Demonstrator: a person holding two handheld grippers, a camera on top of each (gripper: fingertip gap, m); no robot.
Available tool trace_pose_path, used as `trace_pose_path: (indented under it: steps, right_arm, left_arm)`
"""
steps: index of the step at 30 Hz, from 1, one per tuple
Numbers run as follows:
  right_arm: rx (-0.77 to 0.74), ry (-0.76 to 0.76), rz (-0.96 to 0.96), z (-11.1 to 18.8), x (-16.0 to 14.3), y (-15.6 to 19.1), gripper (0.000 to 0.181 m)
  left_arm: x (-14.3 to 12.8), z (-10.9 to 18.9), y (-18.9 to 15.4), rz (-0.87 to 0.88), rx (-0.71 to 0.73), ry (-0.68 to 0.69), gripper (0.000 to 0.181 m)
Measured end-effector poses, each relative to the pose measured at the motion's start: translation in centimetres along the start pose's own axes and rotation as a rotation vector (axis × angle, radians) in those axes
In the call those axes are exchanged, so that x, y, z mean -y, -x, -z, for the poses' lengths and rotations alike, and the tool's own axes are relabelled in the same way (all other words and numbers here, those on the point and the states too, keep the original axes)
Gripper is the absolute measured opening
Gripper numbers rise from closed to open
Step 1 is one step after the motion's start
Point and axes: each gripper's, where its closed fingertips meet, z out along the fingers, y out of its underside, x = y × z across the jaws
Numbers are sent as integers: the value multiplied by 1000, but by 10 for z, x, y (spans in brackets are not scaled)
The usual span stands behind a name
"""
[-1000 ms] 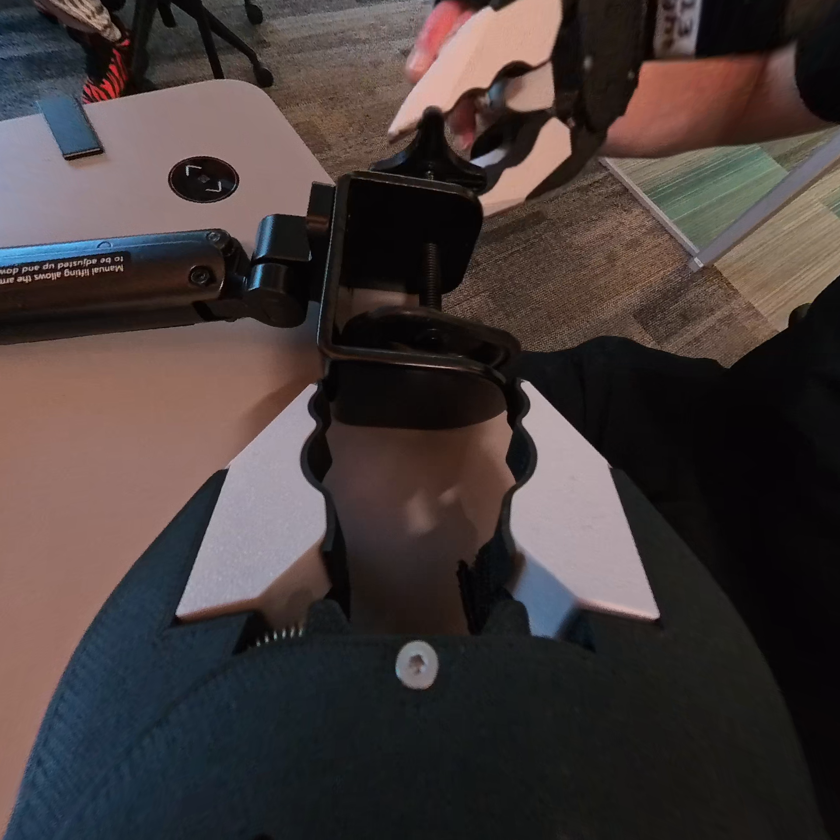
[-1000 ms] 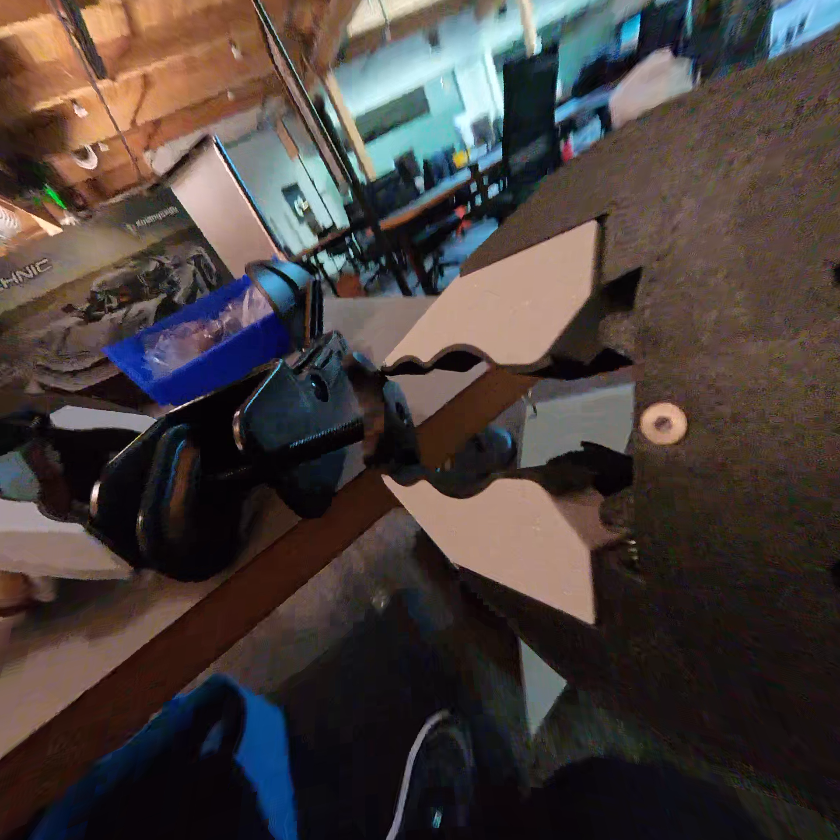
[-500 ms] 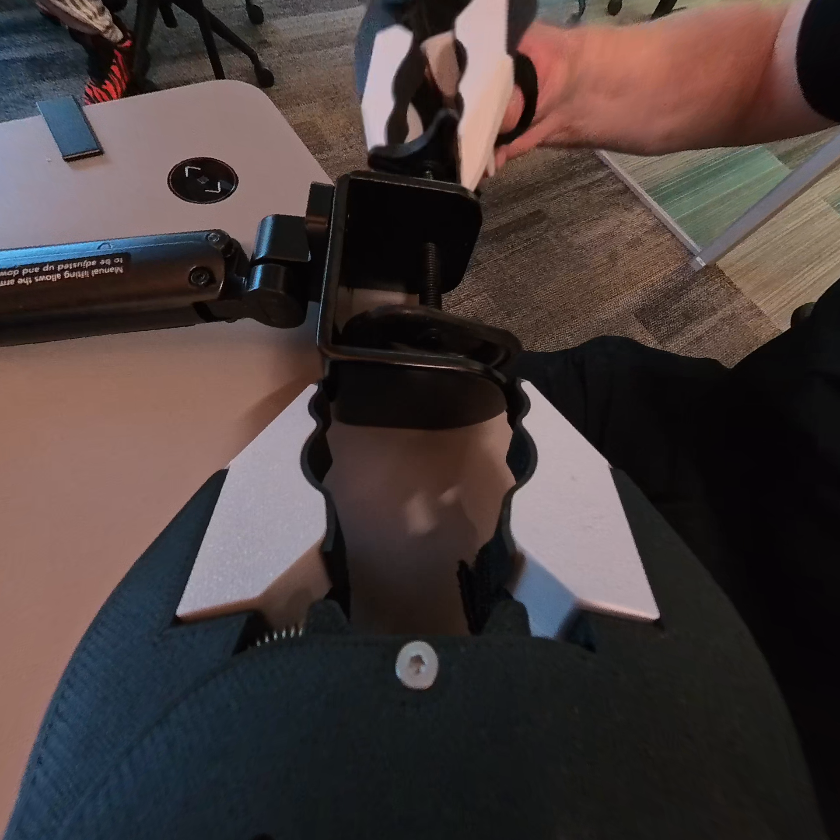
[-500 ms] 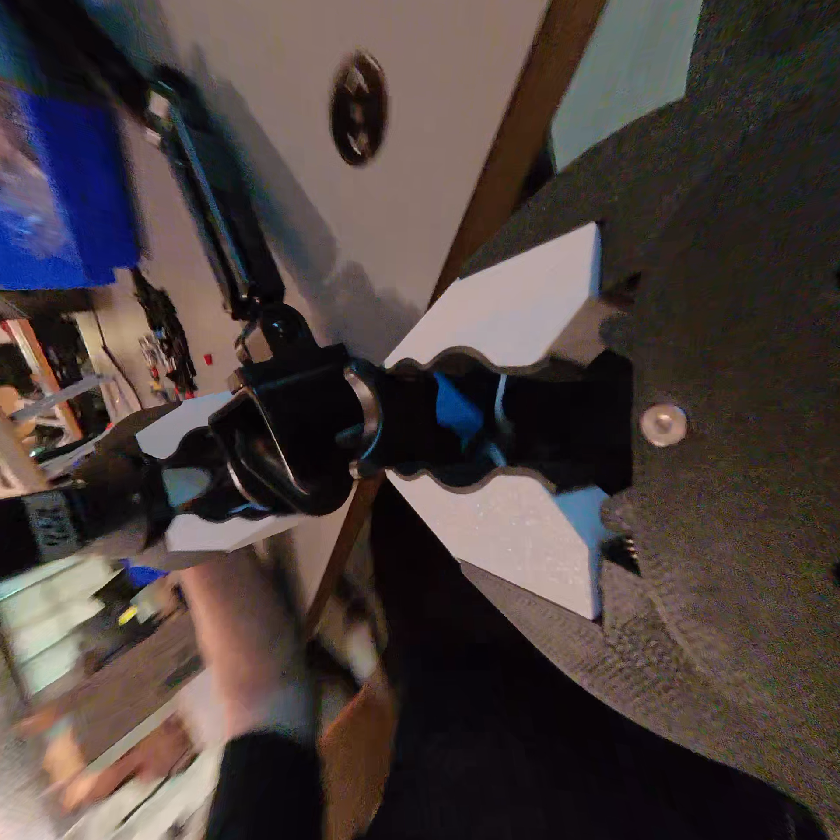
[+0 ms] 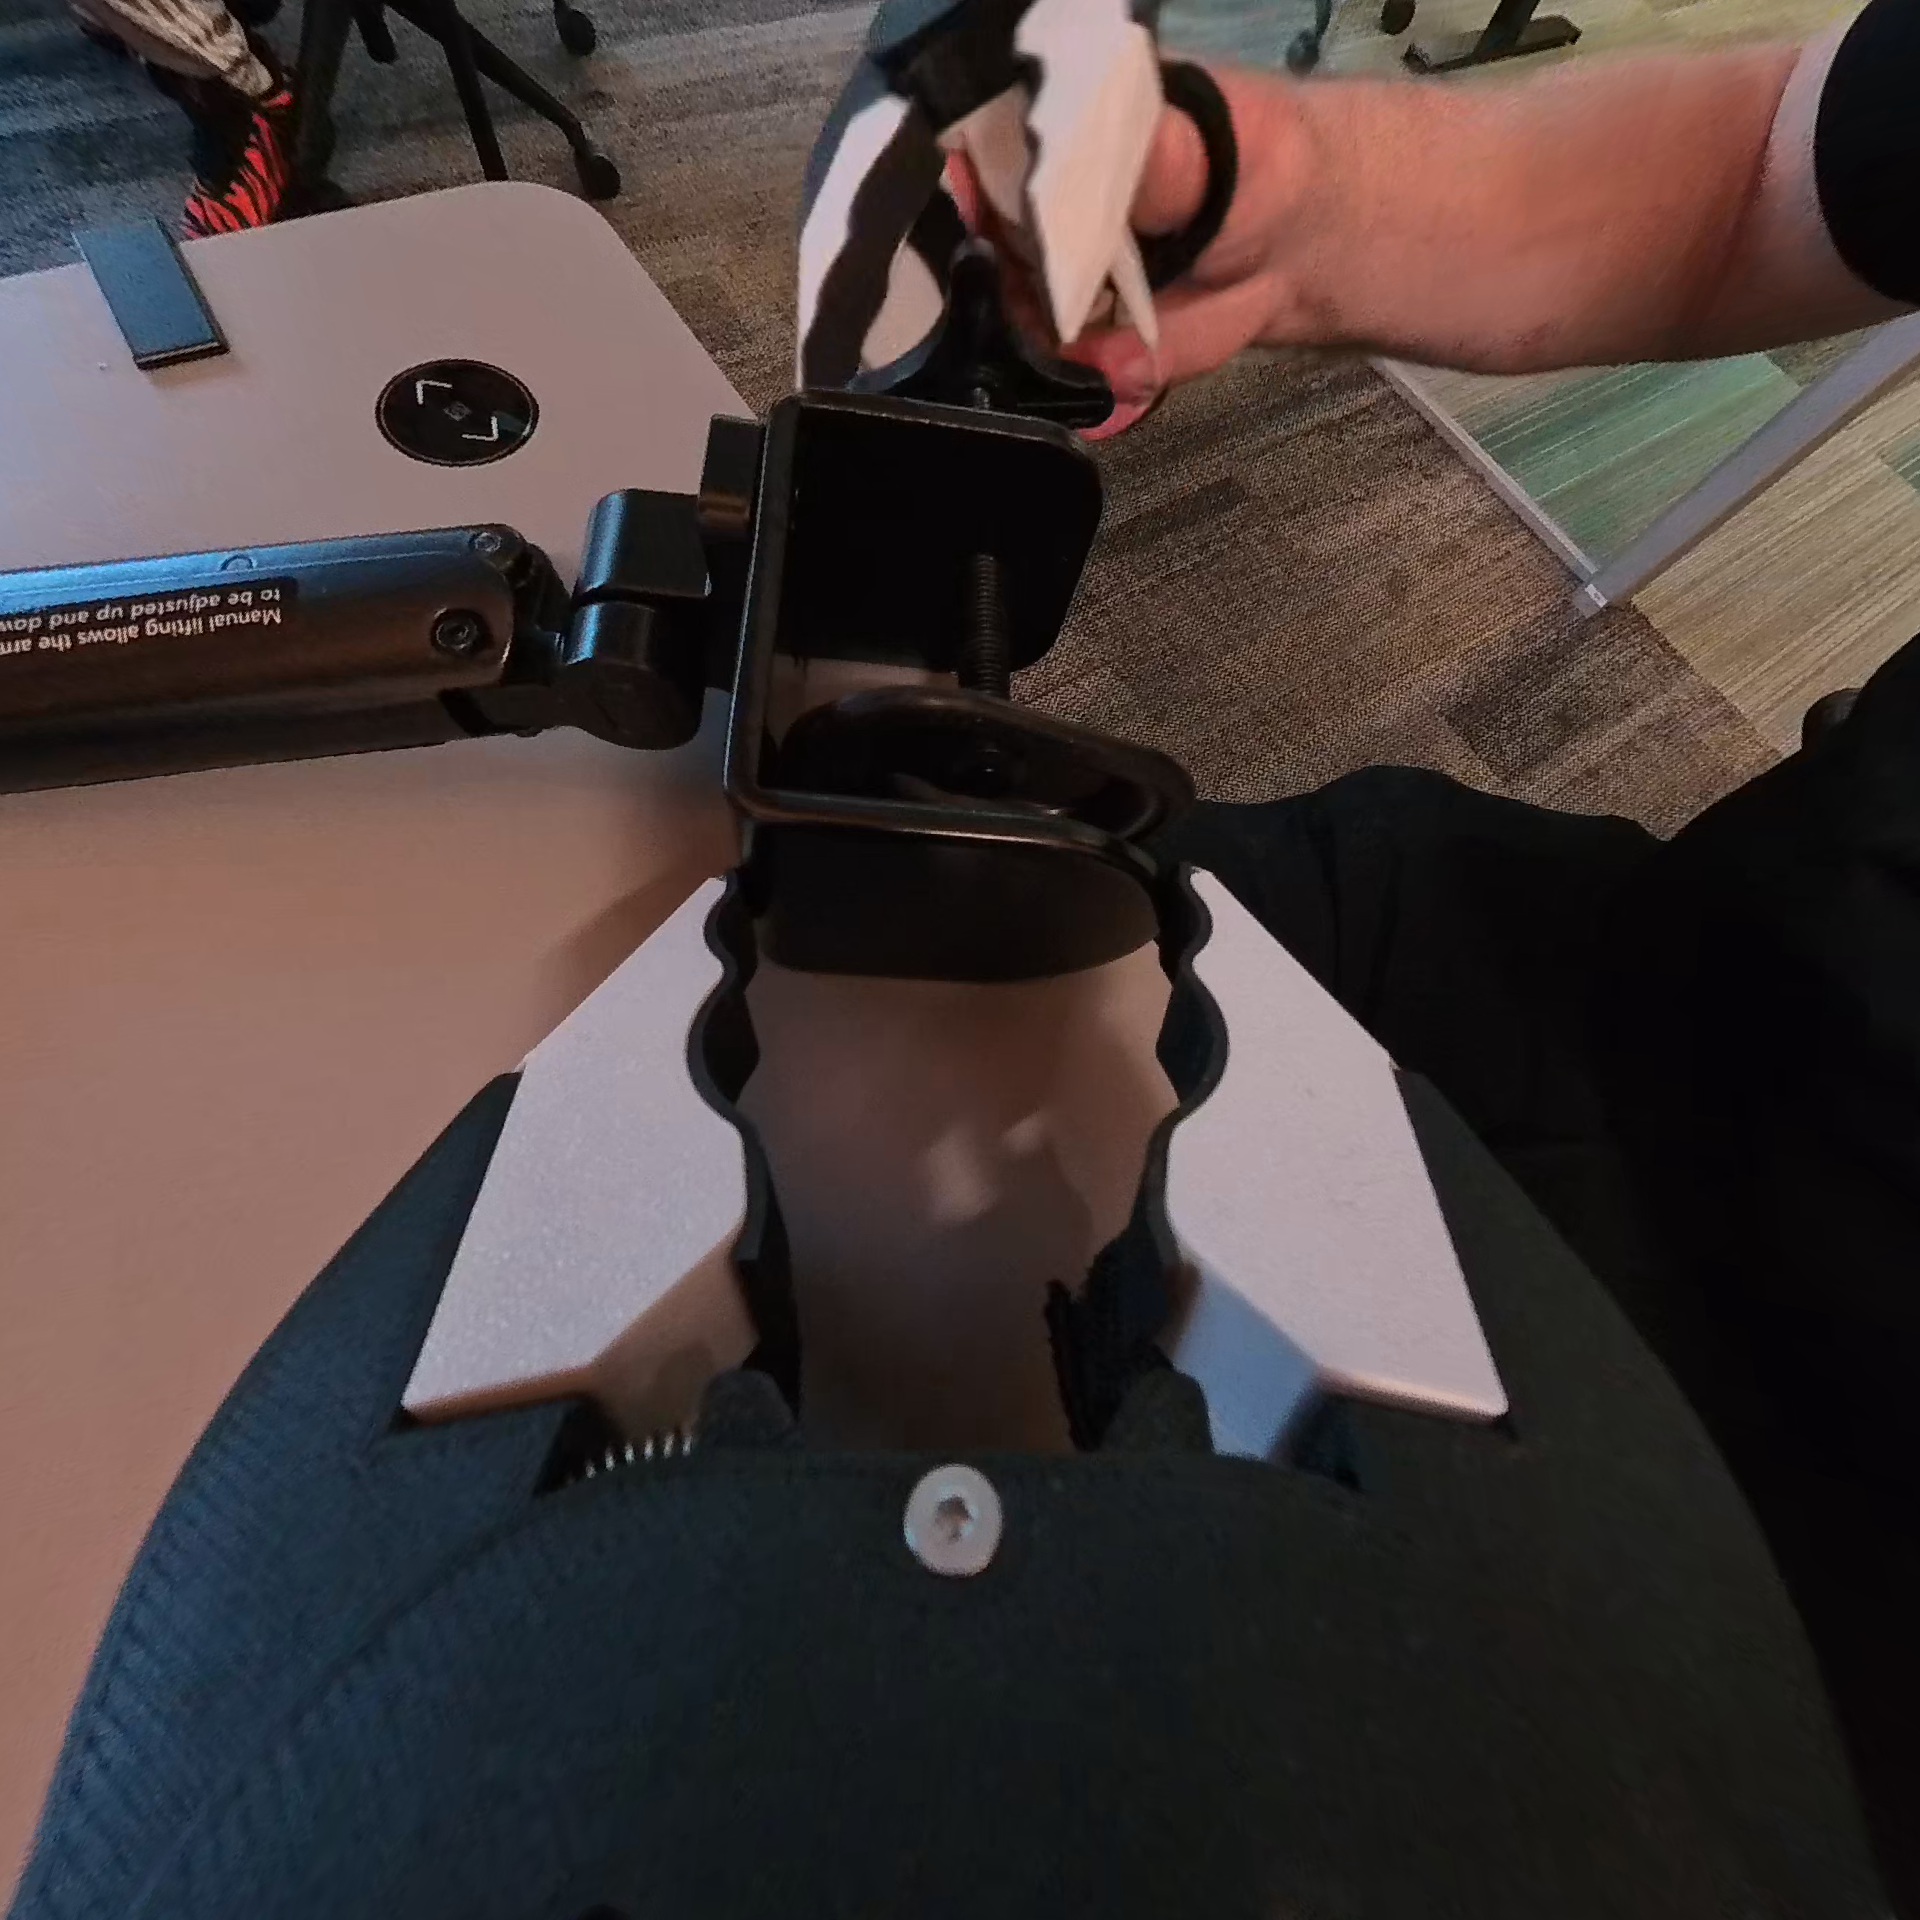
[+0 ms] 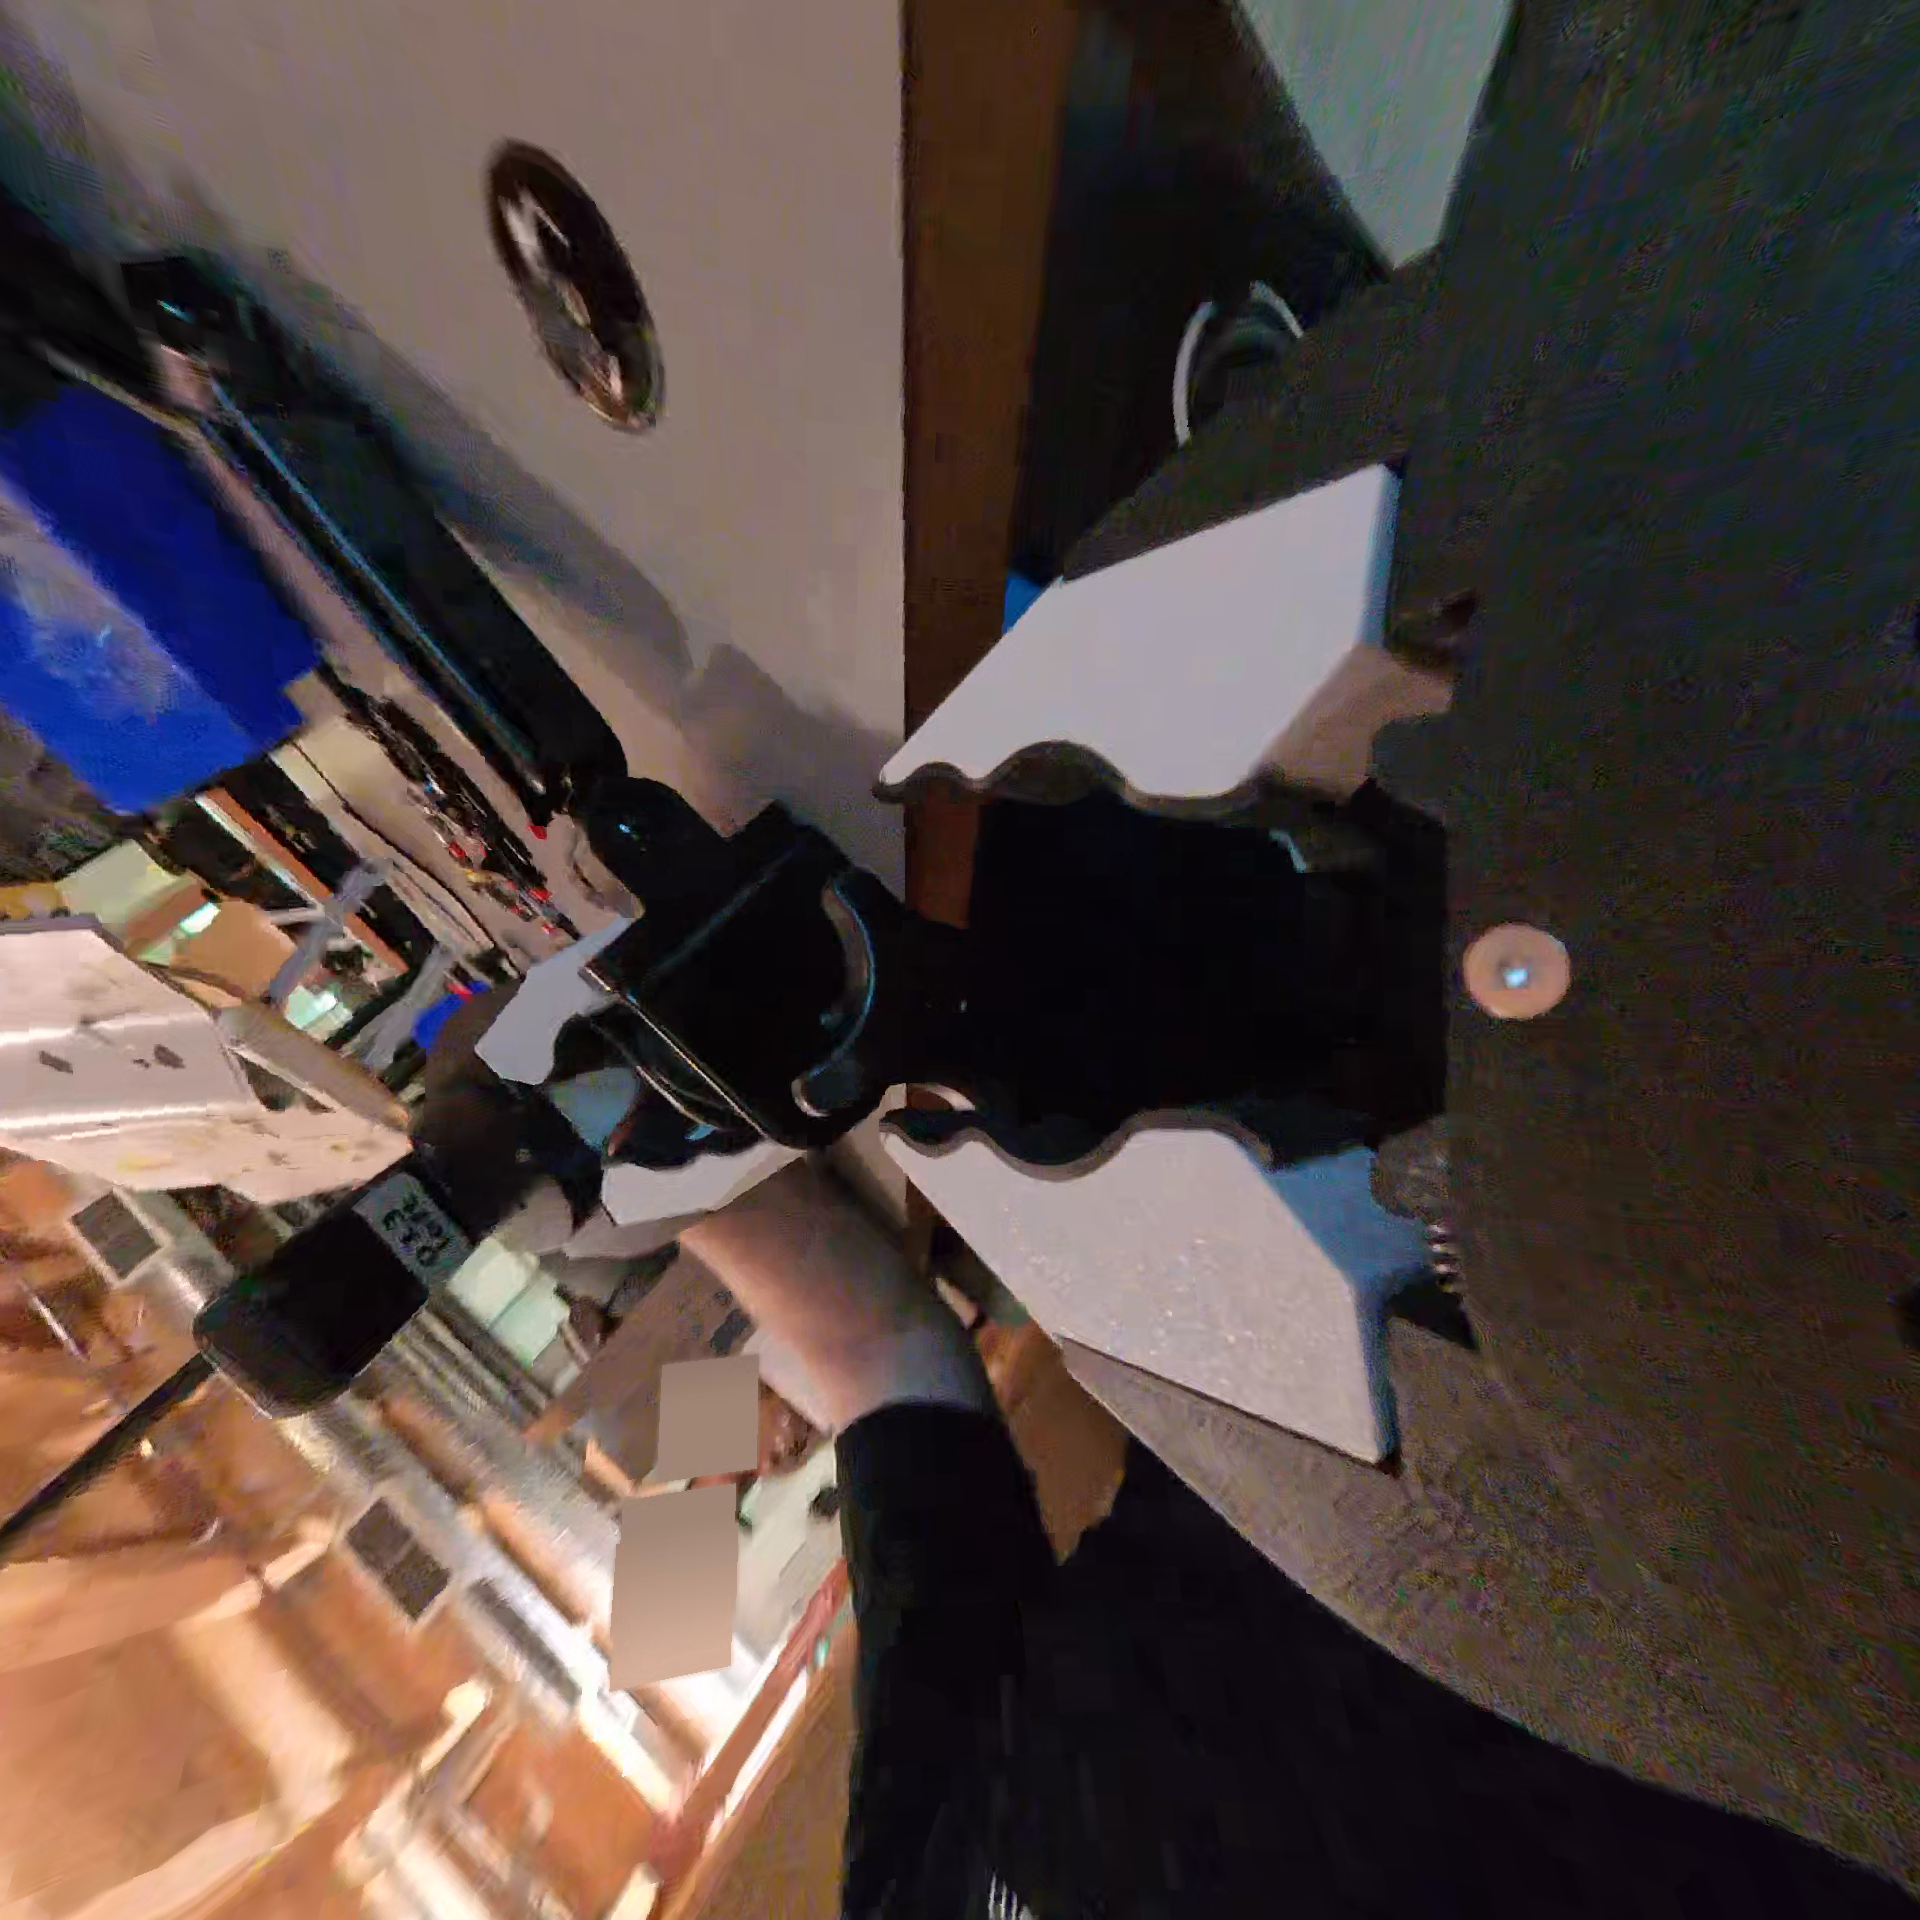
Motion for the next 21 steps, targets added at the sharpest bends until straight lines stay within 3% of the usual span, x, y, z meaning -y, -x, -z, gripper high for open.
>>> trace_pose_path:
  steps: [1, 2, 5, 7, 9, 10, 11, 12, 14, 18, 21]
  right_arm:
    - [58, 33, -38, -3, -4, 4, 42]
    - [73, 46, -19, -7, -6, 7, 38]
    - [-53, 99, 247, -7, -8, 8, 37]
    - [-294, 146, 722, -3, -8, 5, 34]
    - [-633, 258, 1314, -1, -5, 5, 33]
    - [-726, 257, 1464, 0, -1, 9, 34]
    - [-715, 213, 1466, 0, -1, 12, 36]
    - [-647, 177, 1347, 1, -3, 11, 39]
    - [-476, 112, 960, 6, -3, 6, 61]
    - [-41, -32, 138, 10, 11, 10, 61]
    - [114, 17, -83, -3, 7, 17, 61]
  left_arm:
    - [0, 0, 0, 0, 0, 0, 80]
    - [0, 0, 0, 0, 0, 0, 80]
    - [0, 0, 0, -1, 1, 0, 79]
    - [0, 0, 0, 2, 2, 0, 79]
    - [0, 0, 1, -1, 7, 0, 79]
    - [0, 0, 1, 1, 7, 0, 79]
    - [0, 1, 2, 7, 4, -1, 79]
    - [0, 1, 1, 5, 3, 0, 79]
    - [0, 1, 1, 4, 4, -1, 79]
    - [0, 1, 1, 4, 4, 0, 79]
    - [0, 1, 1, 4, 4, 0, 79]
